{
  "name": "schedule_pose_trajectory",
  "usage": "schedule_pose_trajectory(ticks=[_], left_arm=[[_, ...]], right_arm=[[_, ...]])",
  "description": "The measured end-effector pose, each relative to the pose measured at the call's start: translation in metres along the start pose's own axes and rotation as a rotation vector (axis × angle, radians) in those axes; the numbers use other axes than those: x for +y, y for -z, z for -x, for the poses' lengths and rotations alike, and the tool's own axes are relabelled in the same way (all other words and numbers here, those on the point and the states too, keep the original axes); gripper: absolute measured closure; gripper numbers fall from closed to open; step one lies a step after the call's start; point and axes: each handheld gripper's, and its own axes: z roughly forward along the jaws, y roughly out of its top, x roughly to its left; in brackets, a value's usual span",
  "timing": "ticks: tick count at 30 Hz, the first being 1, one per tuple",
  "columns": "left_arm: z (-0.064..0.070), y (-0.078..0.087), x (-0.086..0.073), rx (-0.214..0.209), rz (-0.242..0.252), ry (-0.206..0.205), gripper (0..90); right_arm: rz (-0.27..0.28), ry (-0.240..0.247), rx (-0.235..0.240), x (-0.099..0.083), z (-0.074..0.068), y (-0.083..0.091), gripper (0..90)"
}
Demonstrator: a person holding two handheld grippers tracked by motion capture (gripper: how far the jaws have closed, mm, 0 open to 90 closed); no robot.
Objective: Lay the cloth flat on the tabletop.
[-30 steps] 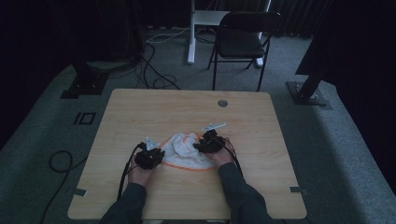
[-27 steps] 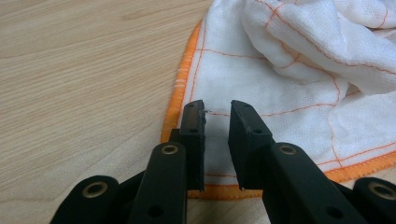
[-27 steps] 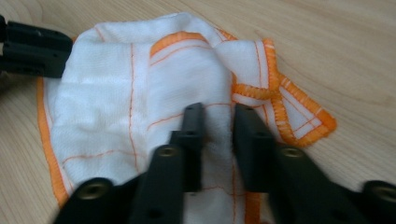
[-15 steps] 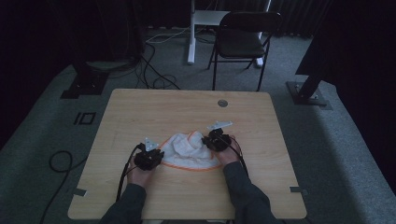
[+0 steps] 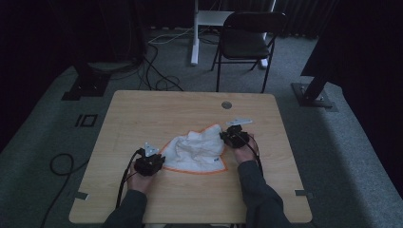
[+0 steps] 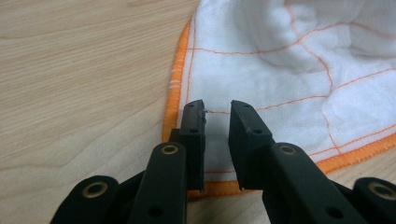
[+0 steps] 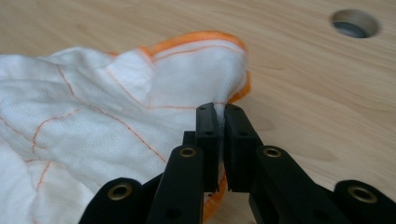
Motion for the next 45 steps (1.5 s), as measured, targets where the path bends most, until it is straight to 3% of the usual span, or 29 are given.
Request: schedule_pose_trajectory(ticks=[7,19,22,28,36,45], left_arm=[[0.001,0.003,-0.002,0.010,-0.003,0.000,76.6],[0.001,0.006,-0.005,0.008,0.000,0.002,76.7],[0.001,0.006,-0.005,0.009,-0.002,0.000,76.7],[0.001,0.007,-0.006,0.011,-0.009,-0.002,76.6],[0.002,0.013,-0.010,0.019,-0.017,0.000,75.6],[0.006,0.016,-0.014,0.012,-0.015,0.002,74.3]], right_arm=[[0.005,-0.038,-0.052,-0.002,0.018,0.006,86.1],[0.009,-0.031,-0.100,0.004,0.028,0.009,85.7],[0.023,-0.016,-0.118,0.005,0.026,0.009,71.7],[0.020,-0.058,-0.150,0.001,0.034,0.011,70.6],[-0.001,-0.063,-0.127,-0.007,0.033,0.006,70.1],[-0.045,0.004,-0.059,-0.029,0.004,-0.004,69.6]])
